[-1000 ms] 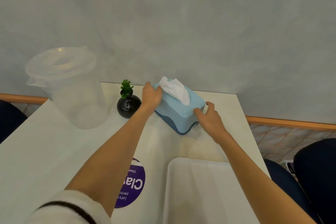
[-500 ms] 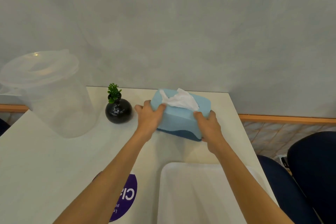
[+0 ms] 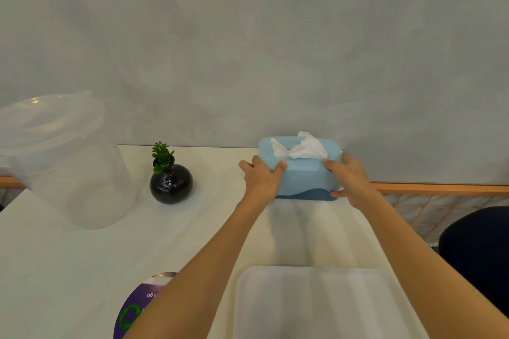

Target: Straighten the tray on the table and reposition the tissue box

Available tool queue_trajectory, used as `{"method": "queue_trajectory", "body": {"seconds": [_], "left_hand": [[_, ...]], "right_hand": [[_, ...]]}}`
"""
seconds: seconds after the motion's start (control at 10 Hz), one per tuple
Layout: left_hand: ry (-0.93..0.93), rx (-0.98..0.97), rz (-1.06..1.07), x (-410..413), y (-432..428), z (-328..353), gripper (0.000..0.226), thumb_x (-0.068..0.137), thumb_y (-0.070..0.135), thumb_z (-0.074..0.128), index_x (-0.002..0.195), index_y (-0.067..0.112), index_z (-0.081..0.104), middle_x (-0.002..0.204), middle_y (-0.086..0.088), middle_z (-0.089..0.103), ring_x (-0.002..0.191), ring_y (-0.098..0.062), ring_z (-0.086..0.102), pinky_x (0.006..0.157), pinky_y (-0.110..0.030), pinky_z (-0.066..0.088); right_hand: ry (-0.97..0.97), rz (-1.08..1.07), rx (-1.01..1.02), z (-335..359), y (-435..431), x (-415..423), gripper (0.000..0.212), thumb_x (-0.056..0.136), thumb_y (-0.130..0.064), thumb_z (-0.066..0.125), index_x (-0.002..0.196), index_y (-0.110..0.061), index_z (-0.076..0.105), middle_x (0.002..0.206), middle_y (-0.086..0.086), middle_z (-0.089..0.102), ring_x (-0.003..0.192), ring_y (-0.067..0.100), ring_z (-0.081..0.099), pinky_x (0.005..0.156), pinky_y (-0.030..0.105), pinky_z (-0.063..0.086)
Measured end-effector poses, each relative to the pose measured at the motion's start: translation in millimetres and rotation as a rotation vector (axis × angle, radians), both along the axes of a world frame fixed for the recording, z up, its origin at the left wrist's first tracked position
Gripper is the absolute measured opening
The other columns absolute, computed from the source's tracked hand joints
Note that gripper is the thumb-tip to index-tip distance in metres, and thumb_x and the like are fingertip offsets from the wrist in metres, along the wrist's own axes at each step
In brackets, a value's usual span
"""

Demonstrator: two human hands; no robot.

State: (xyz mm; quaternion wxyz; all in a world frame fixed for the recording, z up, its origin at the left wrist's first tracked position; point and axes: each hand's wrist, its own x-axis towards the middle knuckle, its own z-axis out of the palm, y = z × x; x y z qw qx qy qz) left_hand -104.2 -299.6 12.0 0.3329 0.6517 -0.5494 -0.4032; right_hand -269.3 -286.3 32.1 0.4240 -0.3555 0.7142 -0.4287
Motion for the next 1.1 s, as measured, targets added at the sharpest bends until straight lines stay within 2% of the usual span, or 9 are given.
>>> {"method": "queue_trajectory", "body": {"seconds": [0.2, 0.3, 0.5, 0.6, 0.7, 0.8, 0.9, 1.0, 1.1], "left_hand": [[-0.093, -0.015, -0.055, -11.5, -19.9, -4.4, 0.065, 0.091, 0.05, 0.048, 0.132, 0.003, 0.032, 0.131, -0.016, 0.034, 0.117, -0.034, 0.048, 0.097, -0.046, 0.047], [-0.131, -0.035, -0.056, -15.6, -25.3, -6.4, 0.066, 0.092, 0.05, 0.047, 0.132, 0.0, 0.032, 0.132, -0.019, 0.038, 0.118, -0.035, 0.046, 0.097, -0.045, 0.045], [-0.153, -0.061, -0.018, -22.3, -25.3, -8.4, 0.065, 0.092, 0.051, 0.045, 0.132, 0.001, 0.033, 0.13, -0.018, 0.039, 0.116, -0.033, 0.046, 0.09, -0.039, 0.044], [-0.15, -0.065, -0.017, -21.5, -24.0, -8.5, 0.066, 0.091, 0.053, 0.045, 0.131, 0.002, 0.033, 0.129, -0.018, 0.039, 0.115, -0.033, 0.047, 0.092, -0.042, 0.047], [-0.097, -0.034, -0.042, -18.2, -19.8, -1.5, 0.067, 0.091, 0.053, 0.045, 0.135, 0.005, 0.029, 0.131, -0.017, 0.038, 0.116, -0.033, 0.048, 0.094, -0.044, 0.049], [-0.047, -0.007, -0.044, -11.8, -10.9, 2.8, 0.072, 0.091, 0.055, 0.043, 0.142, 0.008, 0.022, 0.133, -0.017, 0.039, 0.117, -0.033, 0.049, 0.091, -0.041, 0.048], [-0.08, -0.032, -0.064, -1.8, 5.0, 7.6, 0.07, 0.093, 0.051, 0.042, 0.145, 0.008, 0.02, 0.137, -0.017, 0.039, 0.121, -0.032, 0.047, 0.087, -0.036, 0.044], [-0.198, -0.102, -0.079, 9.0, 23.3, 11.9, 0.064, 0.097, 0.036, 0.045, 0.147, 0.007, 0.019, 0.143, -0.018, 0.037, 0.128, -0.032, 0.043, 0.098, -0.039, 0.042], [-0.301, -0.178, -0.078, 17.4, 45.8, 17.5, 0.066, 0.097, 0.029, 0.046, 0.15, 0.008, 0.012, 0.151, -0.016, 0.03, 0.136, -0.031, 0.035, 0.111, -0.042, 0.033]], "right_hand": [[-0.009, 0.013, 0.027, 0.1, -17.1, -13.2, 0.048, 0.091, -0.025, 0.057, 0.133, -0.013, 0.038, 0.118, 0.004, 0.04, 0.105, 0.027, 0.041, 0.087, 0.056, 0.051], [-0.007, 0.015, 0.034, 0.5, -23.4, -16.9, 0.048, 0.092, -0.024, 0.056, 0.134, -0.012, 0.037, 0.118, 0.005, 0.039, 0.105, 0.027, 0.04, 0.083, 0.052, 0.05], [0.032, 0.016, 0.044, 0.1, -28.2, -19.6, 0.048, 0.092, -0.025, 0.054, 0.135, -0.012, 0.037, 0.134, 0.012, 0.042, 0.106, 0.028, 0.041, 0.081, 0.051, 0.051], [0.06, 0.027, 0.042, 2.6, -26.2, -18.3, 0.048, 0.093, -0.026, 0.052, 0.135, -0.013, 0.036, 0.129, 0.012, 0.043, 0.104, 0.028, 0.041, 0.078, 0.047, 0.051], [0.111, 0.049, 0.056, 7.7, -22.0, -16.6, 0.052, 0.094, -0.03, 0.05, 0.139, -0.014, 0.031, 0.133, 0.013, 0.044, 0.106, 0.03, 0.044, 0.089, 0.051, 0.051], [0.142, 0.042, 0.049, 9.1, -10.9, -15.0, 0.059, 0.095, -0.035, 0.045, 0.145, -0.016, 0.021, 0.143, 0.014, 0.039, 0.122, 0.035, 0.043, 0.095, 0.049, 0.045], [0.277, 0.009, -0.04, 3.4, 10.1, -13.8, 0.059, 0.096, -0.031, 0.044, 0.145, -0.01, 0.02, 0.141, 0.02, 0.04, 0.123, 0.038, 0.044, 0.089, 0.044, 0.043], [0.483, 0.049, -0.092, -0.4, 35.0, -11.3, 0.054, 0.095, -0.024, 0.046, 0.143, -0.009, 0.025, 0.133, 0.025, 0.042, 0.115, 0.041, 0.048, 0.093, 0.048, 0.044], [0.545, 0.087, -0.154, 0.6, 56.8, -7.4, 0.051, 0.095, -0.017, 0.047, 0.141, -0.006, 0.029, 0.131, 0.025, 0.044, 0.115, 0.039, 0.048, 0.093, 0.044, 0.043]]}}
